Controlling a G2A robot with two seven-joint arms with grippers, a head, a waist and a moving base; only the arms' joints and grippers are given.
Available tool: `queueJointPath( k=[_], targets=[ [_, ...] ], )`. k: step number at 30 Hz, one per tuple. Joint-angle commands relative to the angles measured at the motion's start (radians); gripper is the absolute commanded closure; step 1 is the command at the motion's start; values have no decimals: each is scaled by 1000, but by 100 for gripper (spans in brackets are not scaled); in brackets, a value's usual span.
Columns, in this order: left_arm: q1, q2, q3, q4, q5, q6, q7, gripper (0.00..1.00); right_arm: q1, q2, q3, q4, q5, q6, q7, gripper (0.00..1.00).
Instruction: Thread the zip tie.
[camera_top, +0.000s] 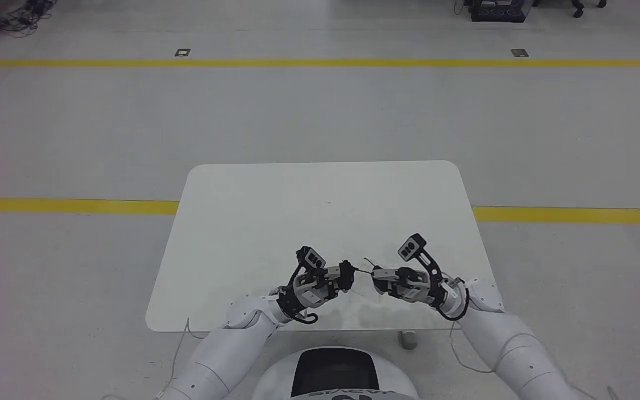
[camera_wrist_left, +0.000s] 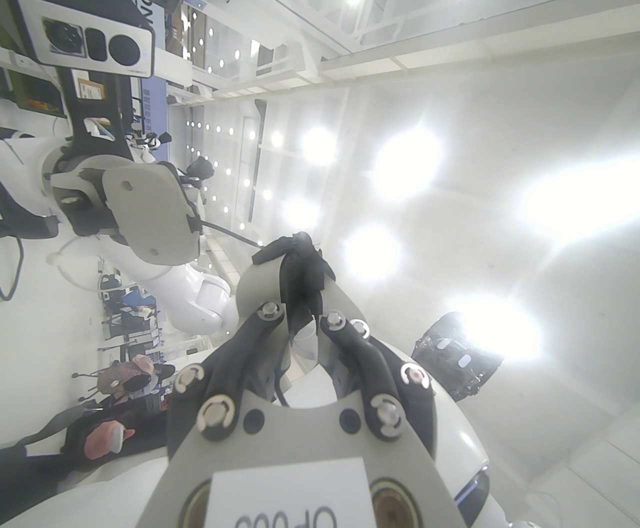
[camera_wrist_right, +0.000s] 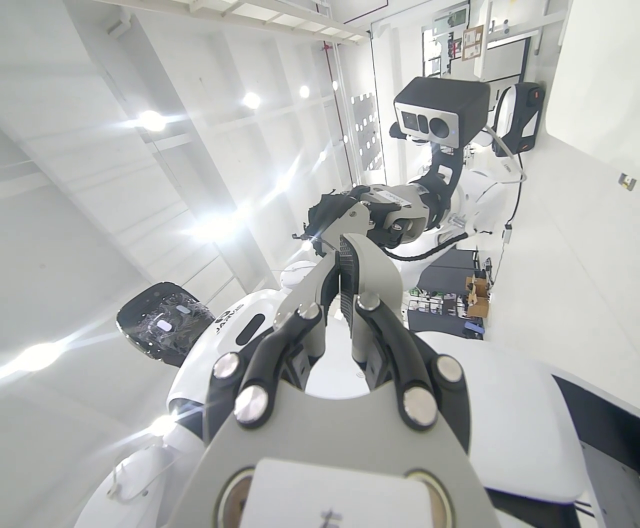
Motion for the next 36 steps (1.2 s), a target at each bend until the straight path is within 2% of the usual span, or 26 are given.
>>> queueJointPath(
  k=[1, 36],
  targets=[
    [0, 0, 0, 0, 0, 0, 0, 100, 2, -1, -3, 2, 0, 1, 0, 100],
    [0, 0, 0, 0, 0, 0, 0, 100, 26, -4, -31, 43, -2, 23, 0, 100]
  ],
)
